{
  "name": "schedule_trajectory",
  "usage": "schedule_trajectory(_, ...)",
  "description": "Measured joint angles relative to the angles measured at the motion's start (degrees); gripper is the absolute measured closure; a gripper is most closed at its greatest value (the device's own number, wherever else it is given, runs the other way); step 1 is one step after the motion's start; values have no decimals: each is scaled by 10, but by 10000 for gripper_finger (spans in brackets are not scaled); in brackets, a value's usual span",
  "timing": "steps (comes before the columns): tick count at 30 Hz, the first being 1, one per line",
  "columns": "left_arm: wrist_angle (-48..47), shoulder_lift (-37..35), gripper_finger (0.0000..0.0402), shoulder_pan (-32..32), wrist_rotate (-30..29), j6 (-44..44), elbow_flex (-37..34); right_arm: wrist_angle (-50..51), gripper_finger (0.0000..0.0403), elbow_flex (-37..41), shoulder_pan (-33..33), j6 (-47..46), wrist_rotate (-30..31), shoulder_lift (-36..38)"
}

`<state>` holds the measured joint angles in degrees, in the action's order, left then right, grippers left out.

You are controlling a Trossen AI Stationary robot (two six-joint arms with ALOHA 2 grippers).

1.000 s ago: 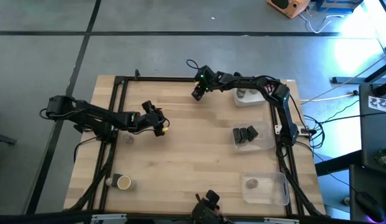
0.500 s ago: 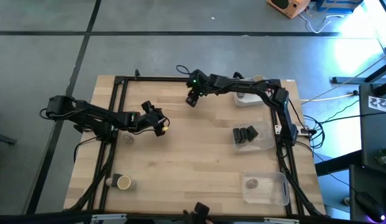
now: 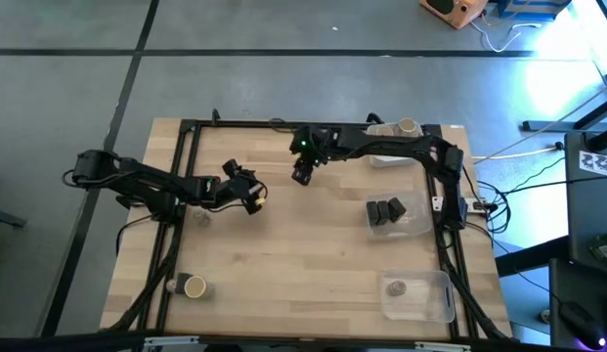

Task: Sort spices by type
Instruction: Put the top right transparent seasoning bottle into the bottom transparent bin

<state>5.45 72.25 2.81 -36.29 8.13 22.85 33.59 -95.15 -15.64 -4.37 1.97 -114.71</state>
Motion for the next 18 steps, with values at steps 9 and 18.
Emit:
schedule_trajectory(9, 11, 0, 141, -31, 0, 93, 0, 97, 219, 0, 88, -46, 83, 39)
schedule_trajectory(18, 61, 0, 141, -59, 0, 100, 0, 151, 219, 47, 181, -133, 110, 84)
